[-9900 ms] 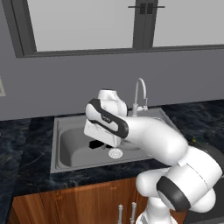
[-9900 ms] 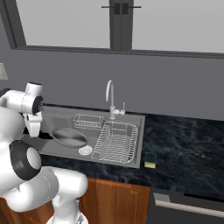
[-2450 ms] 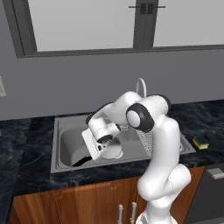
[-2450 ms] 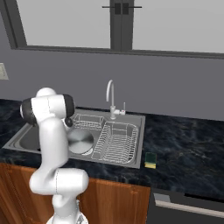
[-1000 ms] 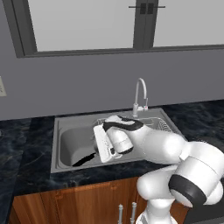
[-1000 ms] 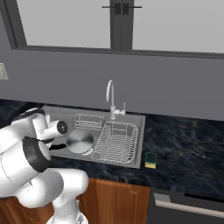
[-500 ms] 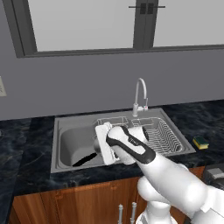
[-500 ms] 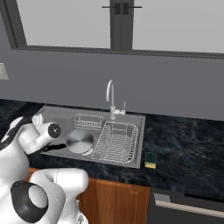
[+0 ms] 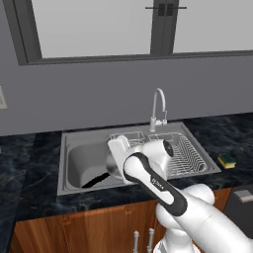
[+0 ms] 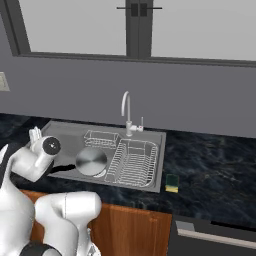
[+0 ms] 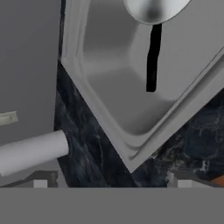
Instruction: Pick the pan and sponge and place them into the sink. Then turn on the water.
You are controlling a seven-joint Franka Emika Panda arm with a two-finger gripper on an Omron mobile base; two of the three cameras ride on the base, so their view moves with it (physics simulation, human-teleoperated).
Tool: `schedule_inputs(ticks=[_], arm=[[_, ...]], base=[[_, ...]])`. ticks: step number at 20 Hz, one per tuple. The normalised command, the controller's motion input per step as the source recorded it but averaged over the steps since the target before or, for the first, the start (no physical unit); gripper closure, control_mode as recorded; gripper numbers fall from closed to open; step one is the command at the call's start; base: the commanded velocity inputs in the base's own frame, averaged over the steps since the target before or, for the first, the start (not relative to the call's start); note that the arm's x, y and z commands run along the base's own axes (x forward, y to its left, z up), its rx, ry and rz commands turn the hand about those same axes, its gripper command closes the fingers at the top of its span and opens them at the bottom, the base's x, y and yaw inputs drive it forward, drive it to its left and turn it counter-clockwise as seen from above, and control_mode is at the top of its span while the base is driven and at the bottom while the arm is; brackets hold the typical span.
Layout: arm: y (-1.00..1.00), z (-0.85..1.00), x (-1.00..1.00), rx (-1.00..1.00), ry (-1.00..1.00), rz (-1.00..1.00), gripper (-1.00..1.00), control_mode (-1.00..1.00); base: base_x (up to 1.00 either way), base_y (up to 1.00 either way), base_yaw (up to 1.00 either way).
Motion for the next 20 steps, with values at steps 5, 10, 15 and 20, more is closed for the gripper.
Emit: schedule_inputs(ticks=[5, 10, 15, 20], arm=[[-0.19, 0.27, -0.30, -0.13, -0.14, 0.03, -1.00, -1.00], [-0.20, 0.08, -0.37, -0.07, -0.22, 0.00, -1.00, -1.00], [-0.24, 0.11, -0.34, -0.07, -0.23, 0.01, -1.00, -1.00], [-0.26, 0.34, -0.22, -0.14, -0.14, 0.03, -1.00, -1.00]], base=[[0.00, 0.00, 0.00], [0.00, 0.00, 0.00], [0.00, 0.00, 0.00], [0.00, 0.00, 0.00]])
